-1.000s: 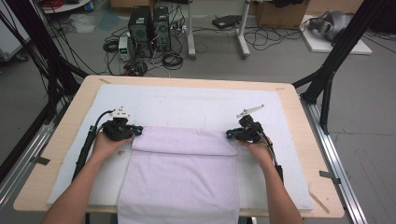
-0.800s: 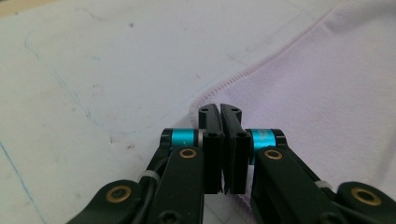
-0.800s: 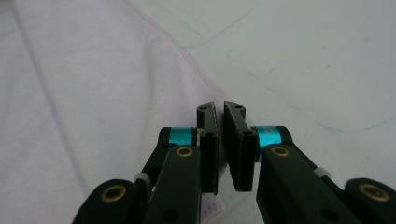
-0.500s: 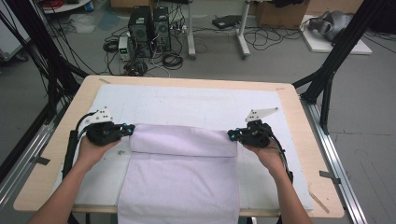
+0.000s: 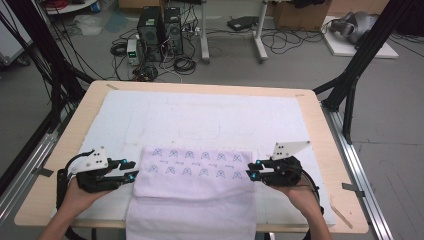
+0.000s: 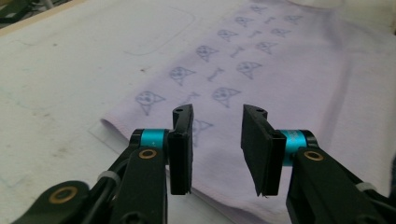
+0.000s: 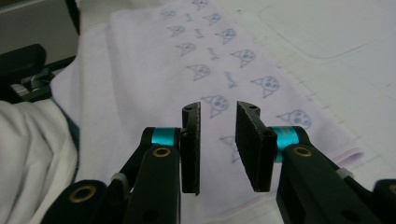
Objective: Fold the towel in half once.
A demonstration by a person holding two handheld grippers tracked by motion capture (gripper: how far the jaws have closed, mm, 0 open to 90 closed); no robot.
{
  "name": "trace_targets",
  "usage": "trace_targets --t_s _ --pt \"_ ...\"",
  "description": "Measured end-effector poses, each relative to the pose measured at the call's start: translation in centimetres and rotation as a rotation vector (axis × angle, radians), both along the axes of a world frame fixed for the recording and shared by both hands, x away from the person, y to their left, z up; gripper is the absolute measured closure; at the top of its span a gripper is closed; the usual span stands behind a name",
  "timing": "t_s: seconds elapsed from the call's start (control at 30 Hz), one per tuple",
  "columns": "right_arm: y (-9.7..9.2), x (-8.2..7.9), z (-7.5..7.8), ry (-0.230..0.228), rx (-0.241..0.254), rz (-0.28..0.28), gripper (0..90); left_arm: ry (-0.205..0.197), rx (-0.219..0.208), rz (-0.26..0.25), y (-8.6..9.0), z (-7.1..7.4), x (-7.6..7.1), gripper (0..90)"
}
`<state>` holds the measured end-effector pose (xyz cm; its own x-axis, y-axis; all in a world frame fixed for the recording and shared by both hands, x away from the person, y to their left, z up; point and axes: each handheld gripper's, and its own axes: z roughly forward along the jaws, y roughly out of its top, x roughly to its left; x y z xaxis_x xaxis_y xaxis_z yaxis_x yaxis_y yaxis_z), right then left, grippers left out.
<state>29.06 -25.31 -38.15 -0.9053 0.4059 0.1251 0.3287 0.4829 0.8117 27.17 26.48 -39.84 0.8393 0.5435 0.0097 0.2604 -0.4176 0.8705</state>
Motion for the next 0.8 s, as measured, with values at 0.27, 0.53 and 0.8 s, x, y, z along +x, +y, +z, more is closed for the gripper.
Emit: trace_targets --t_s 0.27,0.53,0.8 --pt "0.7 3.6 -0.8 -0.017 -0.046 -0.092 59.0 0.016 0.029 0.096 -0.7 -1.1 3.4 57.1" --pt "0.1 6.4 -2.6 -0.002 -0.078 -0.190 49.3 0.074 0.022 0.163 -1.3 -3.2 6.6 52.9" --pt "0.2 7.7 -4.3 0.043 -0.102 -0.218 42.9 0.130 0.042 0.181 -1.2 -4.6 7.8 48.0"
